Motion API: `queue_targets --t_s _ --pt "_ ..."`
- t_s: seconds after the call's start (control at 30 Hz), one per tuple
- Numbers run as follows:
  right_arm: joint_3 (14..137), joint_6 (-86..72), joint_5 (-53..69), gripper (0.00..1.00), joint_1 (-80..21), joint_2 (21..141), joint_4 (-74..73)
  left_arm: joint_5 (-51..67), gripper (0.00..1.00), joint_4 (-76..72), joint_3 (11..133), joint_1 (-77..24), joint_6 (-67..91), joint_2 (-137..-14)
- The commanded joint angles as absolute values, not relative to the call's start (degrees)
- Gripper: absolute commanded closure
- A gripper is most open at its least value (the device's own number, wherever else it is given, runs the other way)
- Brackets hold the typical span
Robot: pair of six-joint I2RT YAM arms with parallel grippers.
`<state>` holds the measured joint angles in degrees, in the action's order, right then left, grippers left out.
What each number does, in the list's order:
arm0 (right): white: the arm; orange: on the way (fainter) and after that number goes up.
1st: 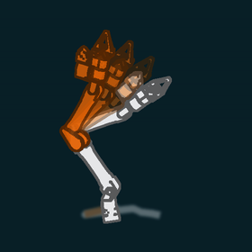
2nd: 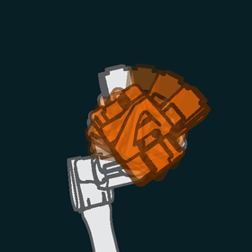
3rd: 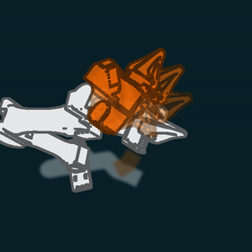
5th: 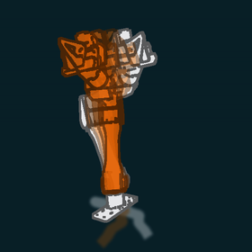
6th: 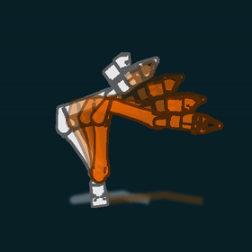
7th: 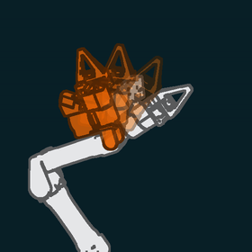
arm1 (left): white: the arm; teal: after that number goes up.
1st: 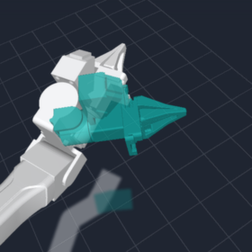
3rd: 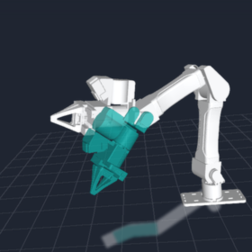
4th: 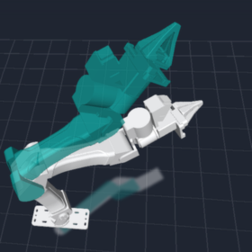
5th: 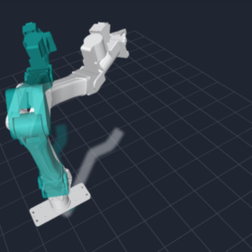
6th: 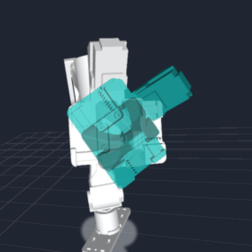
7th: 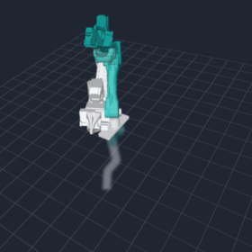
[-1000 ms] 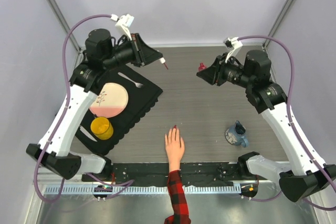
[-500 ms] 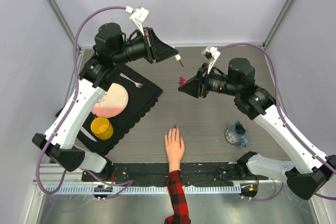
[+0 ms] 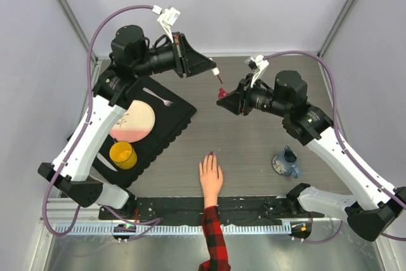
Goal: Paint the nails
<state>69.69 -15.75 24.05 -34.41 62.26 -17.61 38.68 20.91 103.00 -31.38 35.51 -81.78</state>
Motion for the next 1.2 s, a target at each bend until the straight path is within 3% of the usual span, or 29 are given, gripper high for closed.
queue_targets --t_s 0.0,0.47,1.17 --pt "72.1 -14.3 22.4 0.99 -35.2 61.0 -14.8 39.4 1.00 21.6 105.1 -31.1 34.3 -82.0" --pt "69.3 -9.8 17.3 0.99 -36.2 57.5 -10.9 39.9 1.00 23.9 107.3 -29.7 34.8 -84.0" --pt "70.7 -9.8 19.8 0.99 -36.7 60.6 -10.5 44.3 1.00 20.5 107.3 -28.8 37.7 -85.6"
